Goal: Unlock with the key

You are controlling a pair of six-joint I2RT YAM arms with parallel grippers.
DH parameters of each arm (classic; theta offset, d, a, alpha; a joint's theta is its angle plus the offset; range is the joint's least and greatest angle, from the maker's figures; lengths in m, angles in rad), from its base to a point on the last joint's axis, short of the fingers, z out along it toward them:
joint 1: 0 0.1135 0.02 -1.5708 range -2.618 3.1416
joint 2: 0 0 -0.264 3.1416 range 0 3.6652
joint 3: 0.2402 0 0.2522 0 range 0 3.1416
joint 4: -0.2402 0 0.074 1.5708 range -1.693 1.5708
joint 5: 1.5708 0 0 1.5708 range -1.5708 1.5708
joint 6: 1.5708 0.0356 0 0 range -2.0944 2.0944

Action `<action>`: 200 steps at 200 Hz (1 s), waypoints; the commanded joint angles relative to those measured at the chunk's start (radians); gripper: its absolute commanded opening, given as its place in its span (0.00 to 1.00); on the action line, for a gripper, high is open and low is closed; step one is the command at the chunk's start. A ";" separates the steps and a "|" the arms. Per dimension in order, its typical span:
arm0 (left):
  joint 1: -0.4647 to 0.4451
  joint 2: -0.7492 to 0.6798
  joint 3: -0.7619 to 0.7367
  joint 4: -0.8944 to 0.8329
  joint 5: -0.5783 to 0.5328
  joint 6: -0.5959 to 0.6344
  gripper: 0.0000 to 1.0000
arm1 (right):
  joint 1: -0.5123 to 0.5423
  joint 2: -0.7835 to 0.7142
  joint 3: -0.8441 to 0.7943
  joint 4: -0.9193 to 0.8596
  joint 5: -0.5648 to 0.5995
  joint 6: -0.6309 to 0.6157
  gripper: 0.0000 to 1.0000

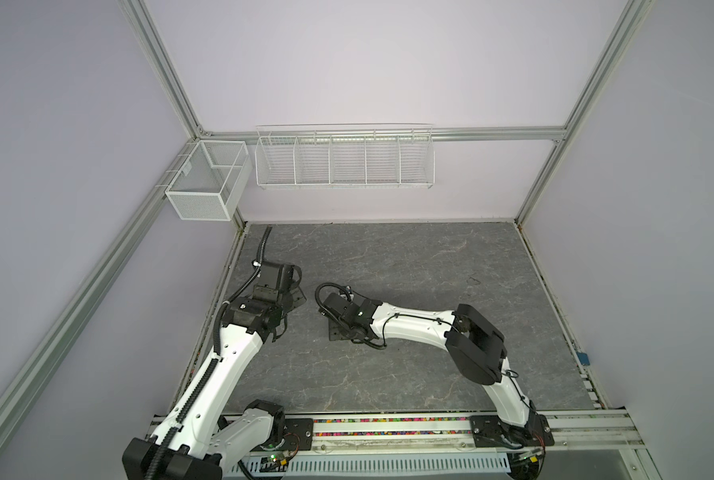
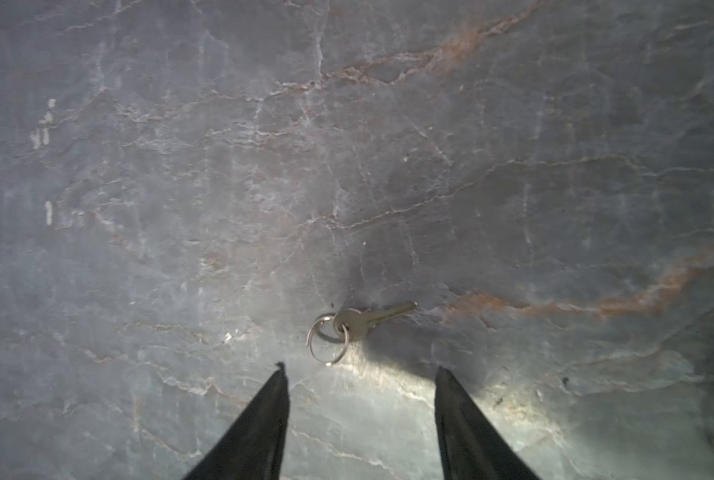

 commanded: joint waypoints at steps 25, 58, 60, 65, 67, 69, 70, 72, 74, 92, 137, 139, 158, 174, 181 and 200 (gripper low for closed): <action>0.016 -0.019 -0.023 -0.023 -0.013 -0.011 0.09 | 0.010 0.095 0.107 -0.111 0.063 -0.006 0.45; 0.019 -0.024 -0.035 -0.008 0.001 -0.021 0.09 | 0.014 0.138 0.162 -0.154 0.071 -0.030 0.44; 0.019 -0.024 -0.035 -0.007 0.005 -0.021 0.09 | 0.015 0.138 0.164 -0.156 0.071 -0.031 0.44; 0.019 -0.022 -0.037 -0.004 0.013 -0.020 0.09 | 0.015 0.138 0.165 -0.160 0.073 -0.036 0.44; 0.019 -0.020 -0.037 -0.003 0.015 -0.020 0.09 | 0.015 0.138 0.166 -0.162 0.075 -0.037 0.44; 0.019 -0.018 -0.038 -0.001 0.016 -0.020 0.09 | 0.017 0.138 0.167 -0.165 0.076 -0.037 0.44; 0.019 -0.017 -0.038 -0.001 0.017 -0.020 0.09 | 0.017 0.138 0.167 -0.167 0.077 -0.038 0.44; 0.018 -0.016 -0.039 -0.001 0.017 -0.021 0.09 | 0.016 0.137 0.167 -0.170 0.078 -0.039 0.44; 0.019 -0.014 -0.041 -0.001 0.018 -0.021 0.09 | 0.018 0.136 0.167 -0.173 0.080 -0.040 0.44; 0.017 -0.007 -0.051 -0.007 0.027 -0.032 0.09 | 0.021 0.134 0.167 -0.219 0.087 -0.043 0.43; 0.018 -0.007 -0.104 0.033 0.056 -0.046 0.09 | 0.027 0.034 0.036 -0.297 0.145 -0.060 0.42; 0.018 -0.005 -0.106 0.035 0.058 -0.046 0.09 | 0.028 0.024 0.026 -0.296 0.148 -0.061 0.42; 0.018 0.006 -0.129 0.066 0.092 -0.043 0.09 | 0.024 -0.056 -0.069 -0.269 0.141 -0.073 0.42; 0.019 0.022 -0.157 0.115 0.135 -0.045 0.10 | 0.023 -0.101 -0.110 -0.243 0.125 -0.094 0.42; 0.018 0.032 -0.166 0.134 0.159 -0.043 0.10 | 0.025 -0.113 -0.119 -0.224 0.113 -0.113 0.43; 0.018 0.073 -0.189 0.185 0.220 -0.043 0.10 | 0.027 -0.133 -0.126 -0.207 0.085 -0.138 0.45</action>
